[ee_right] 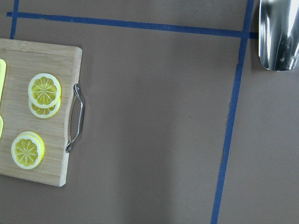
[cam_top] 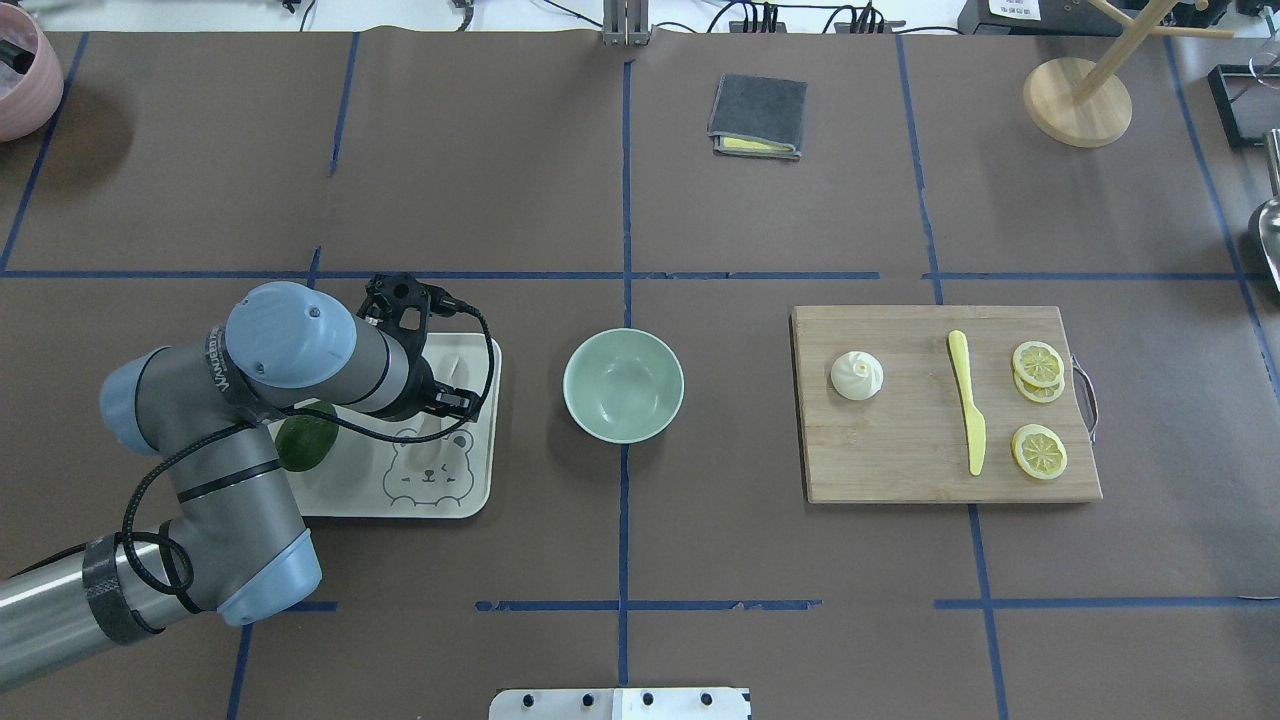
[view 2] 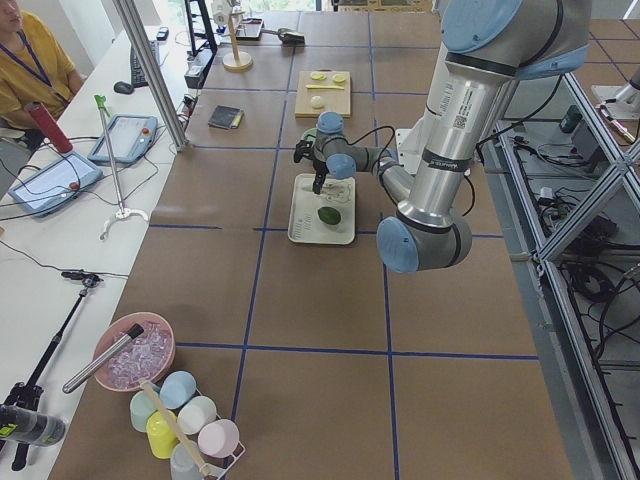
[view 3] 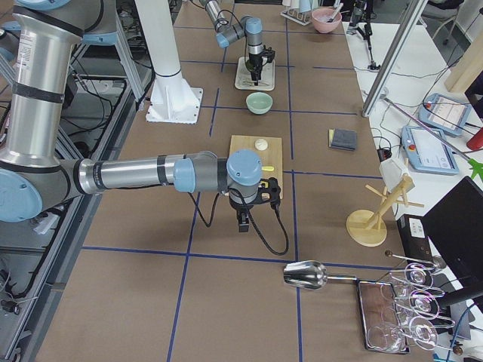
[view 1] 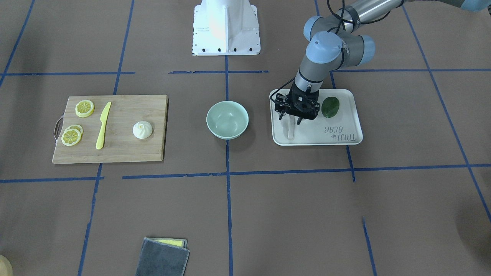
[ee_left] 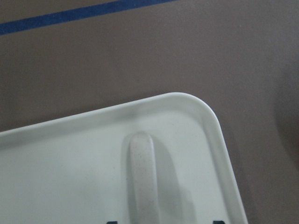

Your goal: Put spoon and bun in bowl

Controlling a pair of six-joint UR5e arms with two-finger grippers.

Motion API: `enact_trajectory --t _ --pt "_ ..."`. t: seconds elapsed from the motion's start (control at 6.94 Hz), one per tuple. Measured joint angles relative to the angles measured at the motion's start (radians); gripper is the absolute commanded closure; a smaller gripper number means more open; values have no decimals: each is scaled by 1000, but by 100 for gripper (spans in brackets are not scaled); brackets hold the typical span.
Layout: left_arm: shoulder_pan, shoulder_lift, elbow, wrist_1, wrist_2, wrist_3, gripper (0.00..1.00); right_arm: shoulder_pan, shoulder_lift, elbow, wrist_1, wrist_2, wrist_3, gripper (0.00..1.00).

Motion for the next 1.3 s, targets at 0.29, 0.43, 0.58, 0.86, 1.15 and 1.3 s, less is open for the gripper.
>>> enact_trajectory --t 0.29,0.43,0.58,0.86,1.15,1.3 --pt "-3 0 2 0 0 3 100 0 0 0 0 0 1 0" --pt "-5 0 2 0 0 3 100 0 -1 -1 0 0 1 0" --pt "-8 -1 -4 -1 -1 1 100 -1 -1 -2 0 0 1 0" --pt "-20 -32 -29 -1 -3 -10 100 -3 -2 -3 0 0 1 0" --pt "-25 -139 -23 -1 -6 -42 100 -3 -2 -3 0 1 2 0" --pt "-23 -206 7 -3 -7 -72 100 -4 -2 -2 0 1 2 0"
